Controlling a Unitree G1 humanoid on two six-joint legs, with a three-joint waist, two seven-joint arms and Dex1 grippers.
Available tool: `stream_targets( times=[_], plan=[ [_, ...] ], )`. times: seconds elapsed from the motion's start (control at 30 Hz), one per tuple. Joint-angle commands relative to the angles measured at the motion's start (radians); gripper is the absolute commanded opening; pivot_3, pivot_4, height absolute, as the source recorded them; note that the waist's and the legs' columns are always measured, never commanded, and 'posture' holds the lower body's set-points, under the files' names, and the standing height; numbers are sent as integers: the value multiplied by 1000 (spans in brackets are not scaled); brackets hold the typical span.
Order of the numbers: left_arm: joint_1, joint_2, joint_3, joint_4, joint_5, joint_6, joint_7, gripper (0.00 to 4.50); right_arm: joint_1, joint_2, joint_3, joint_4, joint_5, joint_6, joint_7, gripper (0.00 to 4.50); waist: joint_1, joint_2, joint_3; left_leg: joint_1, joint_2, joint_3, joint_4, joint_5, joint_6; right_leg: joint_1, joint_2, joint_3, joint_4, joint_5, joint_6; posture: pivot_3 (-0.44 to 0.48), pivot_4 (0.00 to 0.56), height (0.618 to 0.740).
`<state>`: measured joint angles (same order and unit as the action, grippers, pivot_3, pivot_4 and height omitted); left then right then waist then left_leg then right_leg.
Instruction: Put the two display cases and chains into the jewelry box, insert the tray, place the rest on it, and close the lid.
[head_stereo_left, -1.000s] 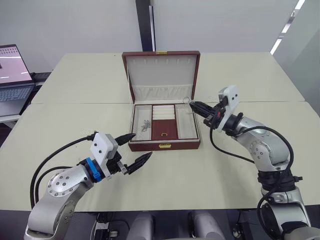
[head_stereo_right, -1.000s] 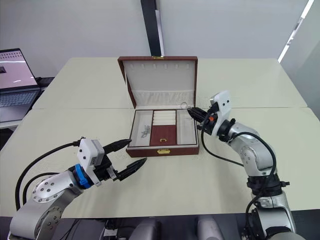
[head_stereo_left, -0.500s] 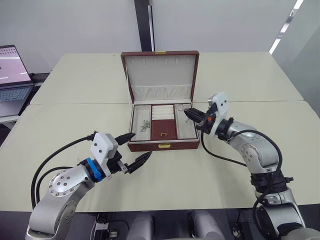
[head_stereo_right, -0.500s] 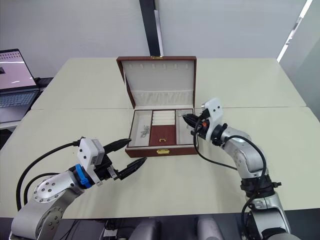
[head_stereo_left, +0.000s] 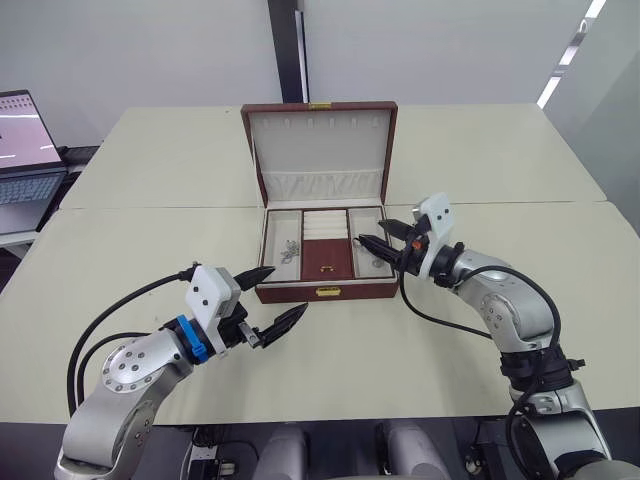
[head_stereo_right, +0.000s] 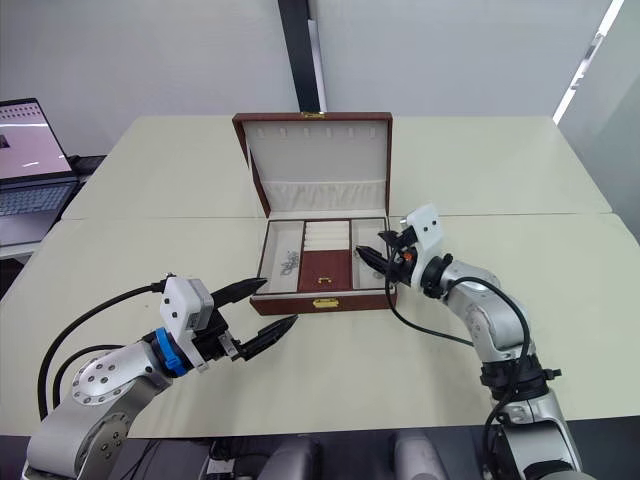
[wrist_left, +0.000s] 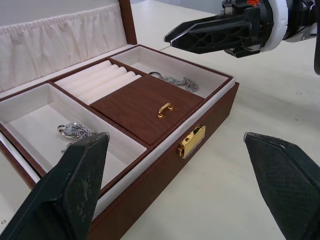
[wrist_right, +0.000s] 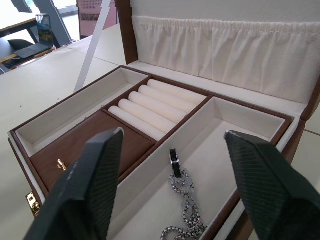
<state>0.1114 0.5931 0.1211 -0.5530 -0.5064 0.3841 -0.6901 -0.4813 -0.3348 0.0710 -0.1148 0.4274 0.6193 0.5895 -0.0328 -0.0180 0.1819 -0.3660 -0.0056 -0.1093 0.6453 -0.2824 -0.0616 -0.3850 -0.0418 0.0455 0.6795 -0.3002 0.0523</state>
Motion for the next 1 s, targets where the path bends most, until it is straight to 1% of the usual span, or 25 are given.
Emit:
stream_targets(
  times=[0.03,0.17,0.27,0.37,0.47,0.6,0.77,0.83,0.87,0.93,1.0],
  plan=[
    [-7,16,55,-1,-30,17,1,4500,18,-56,-79,-62,52,-11,56,4478,0,0,0,0,0,0,0,0,0,0,0,0,0,0,0,0,150,740],
    [16,52,143,91,-50,18,-38,4500,71,-183,-147,-40,53,-69,158,4478,1,0,0,0,0,0,0,0,0,0,0,0,0,0,0,0,150,740],
    [18,79,228,217,-46,-1,-62,4500,136,-290,-186,17,21,-147,242,4478,1,0,0,0,0,0,0,0,0,0,0,0,-1,0,0,0,150,740],
    [2,101,285,334,-25,-33,-71,4500,177,-352,-229,85,10,-204,289,4478,0,0,0,0,0,0,0,0,0,0,0,-1,-1,0,0,0,150,740],
    [-38,127,321,468,2,-73,-80,4500,205,-386,-255,152,-5,-261,315,4478,-3,0,0,0,0,1,0,0,0,0,0,0,0,0,0,0,150,740],
    [-104,158,338,626,38,-122,-83,4500,239,-401,-276,217,-33,-320,324,4478,0,0,0,0,0,0,0,0,0,0,0,-1,0,0,0,0,150,740],
    [-185,160,314,731,78,-168,-77,4500,241,-376,-277,222,-34,-334,298,4478,-1,0,0,0,0,1,0,0,0,0,-1,0,0,0,0,0,150,740],
    [-231,158,284,765,101,-182,-82,4500,214,-349,-266,222,-44,-340,269,4091,-1,0,0,0,0,0,0,0,0,0,0,-1,0,0,0,0,150,740],
    [-252,157,269,782,116,-190,-82,4307,199,-337,-258,219,-45,-328,259,3882,-2,0,0,0,0,0,0,0,0,0,0,-1,0,0,0,0,150,740],
    [-304,147,232,802,134,-187,-83,3862,167,-311,-229,210,-55,-307,245,3188,-2,0,0,0,0,1,0,0,0,0,0,0,1,0,0,0,150,740],
    [-356,133,195,821,143,-174,-90,3267,135,-285,-192,205,-72,-295,230,2519,-1,0,0,0,0,0,0,0,0,0,0,0,0,0,0,0,150,740]
  ],
)
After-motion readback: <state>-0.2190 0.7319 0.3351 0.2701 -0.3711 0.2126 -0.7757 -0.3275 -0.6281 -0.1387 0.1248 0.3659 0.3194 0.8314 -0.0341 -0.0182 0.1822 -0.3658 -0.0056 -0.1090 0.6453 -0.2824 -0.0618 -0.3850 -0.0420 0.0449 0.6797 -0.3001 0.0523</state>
